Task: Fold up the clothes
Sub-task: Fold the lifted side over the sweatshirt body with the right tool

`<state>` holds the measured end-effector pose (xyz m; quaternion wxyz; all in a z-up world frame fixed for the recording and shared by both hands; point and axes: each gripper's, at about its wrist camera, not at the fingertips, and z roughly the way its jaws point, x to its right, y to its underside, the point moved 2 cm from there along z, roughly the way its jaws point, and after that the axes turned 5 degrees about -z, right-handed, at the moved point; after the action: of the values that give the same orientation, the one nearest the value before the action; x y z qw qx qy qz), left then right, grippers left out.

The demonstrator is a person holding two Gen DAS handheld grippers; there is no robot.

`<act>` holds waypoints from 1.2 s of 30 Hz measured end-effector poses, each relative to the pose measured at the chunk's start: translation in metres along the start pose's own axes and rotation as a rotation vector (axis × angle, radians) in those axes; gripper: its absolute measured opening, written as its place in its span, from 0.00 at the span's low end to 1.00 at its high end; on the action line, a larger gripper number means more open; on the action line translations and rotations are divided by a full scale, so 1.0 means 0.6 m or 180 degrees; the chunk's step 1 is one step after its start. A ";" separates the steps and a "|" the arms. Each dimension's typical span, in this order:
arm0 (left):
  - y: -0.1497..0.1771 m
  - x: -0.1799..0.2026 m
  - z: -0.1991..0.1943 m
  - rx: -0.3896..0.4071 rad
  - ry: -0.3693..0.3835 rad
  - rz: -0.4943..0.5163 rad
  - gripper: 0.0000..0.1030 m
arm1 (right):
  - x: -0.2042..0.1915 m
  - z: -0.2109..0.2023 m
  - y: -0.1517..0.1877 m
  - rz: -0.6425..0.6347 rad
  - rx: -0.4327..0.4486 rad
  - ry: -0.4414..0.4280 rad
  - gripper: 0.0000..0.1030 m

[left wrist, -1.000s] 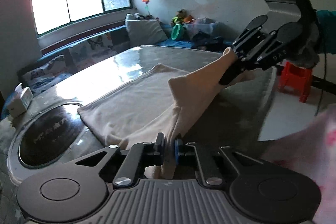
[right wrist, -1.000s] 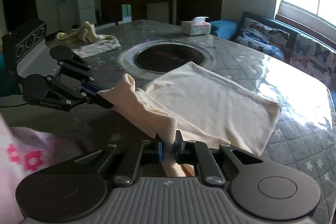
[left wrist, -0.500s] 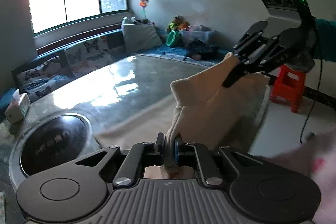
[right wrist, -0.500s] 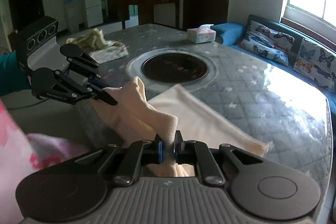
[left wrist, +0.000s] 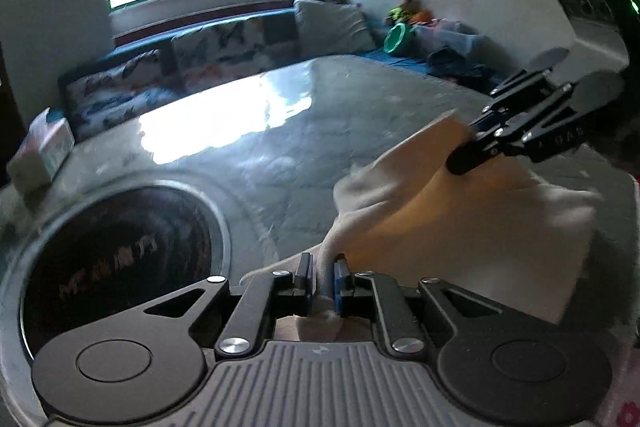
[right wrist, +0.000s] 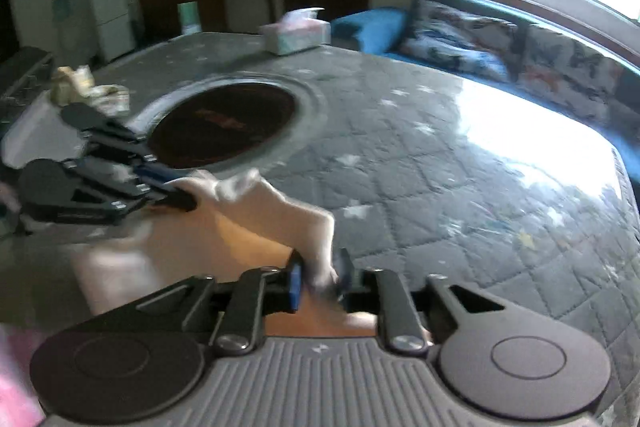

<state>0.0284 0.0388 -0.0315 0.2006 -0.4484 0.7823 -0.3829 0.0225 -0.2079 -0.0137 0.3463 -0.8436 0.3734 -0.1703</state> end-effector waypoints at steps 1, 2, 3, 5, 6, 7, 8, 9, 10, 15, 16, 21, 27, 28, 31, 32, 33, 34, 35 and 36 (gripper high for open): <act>0.004 -0.004 0.003 -0.0001 -0.0015 -0.0031 0.15 | 0.003 0.007 0.007 0.0029 0.0020 0.0055 0.25; 0.008 -0.007 0.006 -0.0002 -0.0031 -0.0062 0.18 | 0.008 0.010 0.013 0.0092 0.0049 0.0107 0.29; 0.008 -0.010 0.005 0.0004 -0.0050 -0.0073 0.19 | 0.014 0.011 0.019 0.0190 0.0078 0.0159 0.38; 0.006 -0.015 0.004 0.0015 -0.0087 -0.0093 0.22 | 0.026 0.003 0.029 0.0329 0.0134 0.0220 0.38; 0.006 -0.017 0.003 0.0020 -0.0106 -0.0104 0.23 | 0.031 -0.002 0.032 0.0370 0.0162 0.0278 0.38; 0.005 -0.019 0.002 0.0026 -0.0125 -0.0114 0.25 | 0.034 -0.009 0.038 0.0434 0.0184 0.0326 0.38; 0.004 -0.022 0.001 0.0032 -0.0144 -0.0124 0.25 | 0.037 -0.020 0.043 0.0510 0.0218 0.0357 0.37; 0.006 -0.024 0.004 0.0033 -0.0170 -0.0140 0.25 | 0.037 -0.029 0.048 0.0563 0.0256 0.0377 0.36; 0.005 -0.026 0.007 0.0030 -0.0203 -0.0160 0.26 | 0.037 -0.038 0.053 0.0616 0.0293 0.0398 0.32; 0.002 -0.029 0.010 0.0031 -0.0316 -0.0215 0.28 | 0.036 -0.041 0.080 0.0769 0.0261 0.0402 0.17; 0.002 -0.029 0.008 0.0037 -0.0340 -0.0216 0.30 | 0.037 -0.035 0.085 0.0796 0.0220 0.0419 0.17; 0.001 -0.028 0.003 0.0064 -0.0457 -0.0221 0.32 | 0.045 -0.038 0.085 0.0925 0.0255 0.0436 0.17; -0.008 -0.027 -0.020 0.0167 -0.0490 -0.0282 0.32 | 0.022 -0.033 0.046 0.0716 0.0281 0.0240 0.17; -0.009 -0.021 -0.024 0.0182 -0.0445 -0.0280 0.32 | 0.016 -0.025 0.040 0.0687 0.0261 0.0200 0.17; -0.013 0.002 -0.030 0.0213 -0.0306 -0.0206 0.32 | 0.005 0.004 0.026 0.0634 0.0199 0.0136 0.17; -0.015 0.007 -0.030 0.0203 -0.0240 -0.0221 0.32 | 0.003 0.015 0.023 0.0632 0.0172 0.0134 0.17; -0.017 0.013 -0.029 0.0194 -0.0174 -0.0235 0.32 | 0.004 0.024 0.024 0.0653 0.0140 0.0143 0.17; -0.020 0.019 -0.026 0.0186 -0.0123 -0.0235 0.32 | 0.004 0.033 0.024 0.0672 0.0109 0.0153 0.17; -0.022 0.025 -0.023 0.0177 -0.0072 -0.0236 0.32 | 0.004 0.039 0.025 0.0675 0.0098 0.0158 0.17; -0.025 0.031 -0.019 0.0180 -0.0046 -0.0208 0.32 | 0.003 0.040 0.024 0.0659 0.0103 0.0165 0.17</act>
<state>0.0197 0.0230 -0.0122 0.2063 -0.4706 0.7547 -0.4079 0.0294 -0.2053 -0.0410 0.3658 -0.7901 0.4646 -0.1615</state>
